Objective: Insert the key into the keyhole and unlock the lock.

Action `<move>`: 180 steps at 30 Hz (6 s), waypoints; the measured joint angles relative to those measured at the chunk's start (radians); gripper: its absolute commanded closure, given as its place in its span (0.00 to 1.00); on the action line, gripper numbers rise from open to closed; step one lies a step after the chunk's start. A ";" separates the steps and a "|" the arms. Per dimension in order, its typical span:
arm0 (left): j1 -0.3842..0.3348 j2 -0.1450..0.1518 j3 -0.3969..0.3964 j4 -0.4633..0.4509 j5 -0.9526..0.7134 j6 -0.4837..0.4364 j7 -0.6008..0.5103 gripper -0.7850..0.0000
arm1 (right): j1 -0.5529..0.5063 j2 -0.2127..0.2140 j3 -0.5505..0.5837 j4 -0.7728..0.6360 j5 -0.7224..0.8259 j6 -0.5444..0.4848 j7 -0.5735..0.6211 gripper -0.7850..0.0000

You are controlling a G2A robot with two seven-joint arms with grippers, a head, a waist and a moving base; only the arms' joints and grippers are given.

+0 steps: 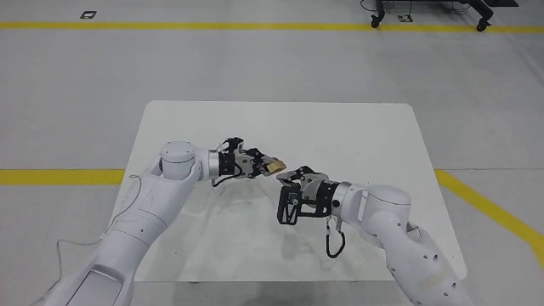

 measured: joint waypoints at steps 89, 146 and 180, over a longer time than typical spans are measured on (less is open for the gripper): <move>-0.040 -0.002 0.056 0.046 0.028 0.071 -0.137 1.00 | 0.026 0.054 -0.053 0.010 -0.076 -0.006 -0.087 1.00; -0.040 0.001 0.063 0.046 -0.004 0.084 -0.128 1.00 | 0.054 0.058 -0.113 -0.013 -0.038 0.060 0.084 0.72; -0.038 0.003 0.062 0.040 -0.008 0.082 -0.111 1.00 | 0.060 0.067 -0.110 -0.010 -0.016 0.054 0.073 0.70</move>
